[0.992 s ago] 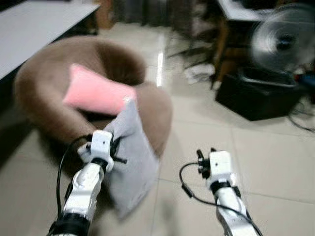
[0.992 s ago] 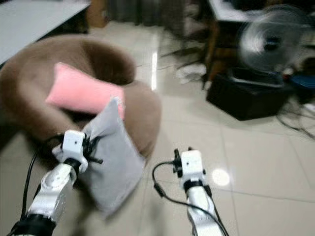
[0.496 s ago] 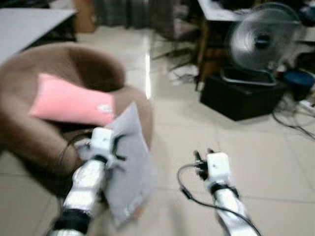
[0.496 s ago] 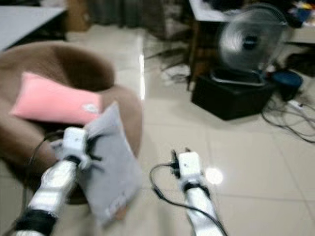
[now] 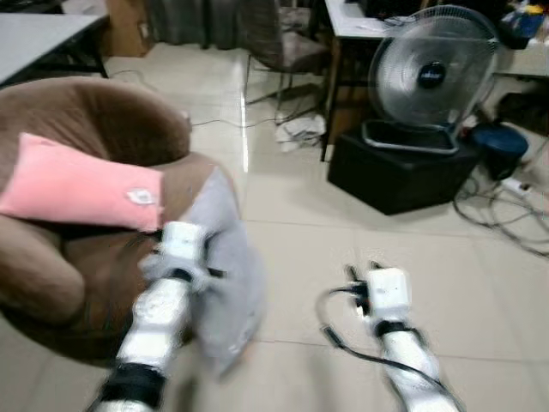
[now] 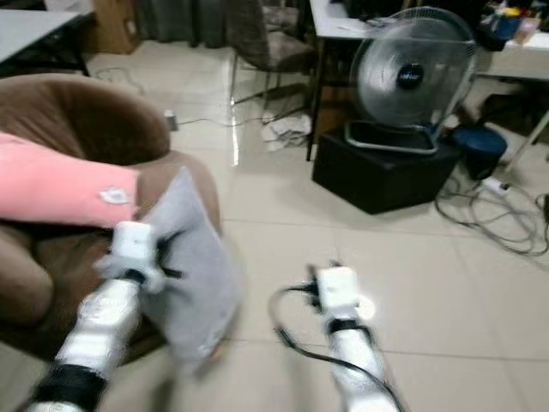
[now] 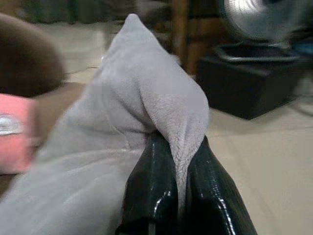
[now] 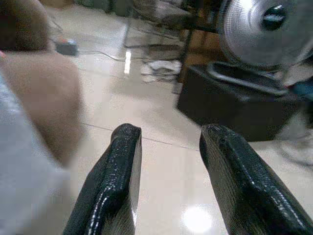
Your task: Move the pillow to the sofa from floor
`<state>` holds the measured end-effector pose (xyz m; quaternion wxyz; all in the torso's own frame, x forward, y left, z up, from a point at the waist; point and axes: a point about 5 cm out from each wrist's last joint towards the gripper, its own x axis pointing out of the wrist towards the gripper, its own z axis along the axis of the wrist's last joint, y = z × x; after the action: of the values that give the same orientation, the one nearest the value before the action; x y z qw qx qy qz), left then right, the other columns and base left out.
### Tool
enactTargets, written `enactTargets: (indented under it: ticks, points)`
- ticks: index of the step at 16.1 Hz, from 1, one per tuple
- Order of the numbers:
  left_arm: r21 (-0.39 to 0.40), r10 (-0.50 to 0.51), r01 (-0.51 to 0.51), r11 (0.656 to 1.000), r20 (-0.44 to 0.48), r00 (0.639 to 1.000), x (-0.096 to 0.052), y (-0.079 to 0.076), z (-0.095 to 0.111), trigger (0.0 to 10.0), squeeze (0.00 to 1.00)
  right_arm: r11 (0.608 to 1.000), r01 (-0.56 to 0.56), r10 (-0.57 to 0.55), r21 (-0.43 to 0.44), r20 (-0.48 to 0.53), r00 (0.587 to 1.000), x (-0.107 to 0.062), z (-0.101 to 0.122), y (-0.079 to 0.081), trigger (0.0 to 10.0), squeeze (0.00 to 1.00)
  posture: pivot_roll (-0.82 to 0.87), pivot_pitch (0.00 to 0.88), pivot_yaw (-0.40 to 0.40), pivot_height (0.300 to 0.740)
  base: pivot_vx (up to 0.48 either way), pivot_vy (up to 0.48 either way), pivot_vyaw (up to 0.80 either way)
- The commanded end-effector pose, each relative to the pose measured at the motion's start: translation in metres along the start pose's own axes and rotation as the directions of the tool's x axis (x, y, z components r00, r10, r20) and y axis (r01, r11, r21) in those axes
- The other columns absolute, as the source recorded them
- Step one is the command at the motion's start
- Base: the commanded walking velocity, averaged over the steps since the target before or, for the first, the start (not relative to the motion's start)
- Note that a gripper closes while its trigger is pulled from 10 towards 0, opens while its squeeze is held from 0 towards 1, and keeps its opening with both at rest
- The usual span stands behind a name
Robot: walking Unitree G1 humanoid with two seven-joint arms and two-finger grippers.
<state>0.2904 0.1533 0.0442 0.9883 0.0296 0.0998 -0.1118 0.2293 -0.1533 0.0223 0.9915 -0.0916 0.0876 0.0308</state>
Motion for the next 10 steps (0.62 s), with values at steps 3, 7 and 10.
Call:
enactTargets:
  ticks: [3,7,10]
  points:
    - [-0.025,0.054,-0.052,0.998,0.073,0.996,-0.007,0.009,0.01,0.0,0.0,0.999,-0.049,0.048,0.014,0.043,0.998,0.009,0.013,-0.003,10.0,0.0,0.09,0.038,-0.064,0.74,0.289,-0.38,0.0]
    - [-0.001,0.026,-0.026,1.0,0.015,1.0,-0.016,0.005,-0.004,0.0,0.0,0.998,-0.061,0.06,0.015,0.059,0.996,0.017,0.021,-0.001,10.0,0.0,0.11,0.037,-0.047,0.74,0.0,0.0,0.0]
    - [0.015,0.025,-0.025,1.0,0.045,0.999,-0.006,0.01,0.007,0.0,0.0,0.999,-0.038,0.035,0.033,0.071,0.997,0.017,0.024,0.004,10.0,0.0,0.06,0.034,0.011,0.74,0.0,0.0,0.0]
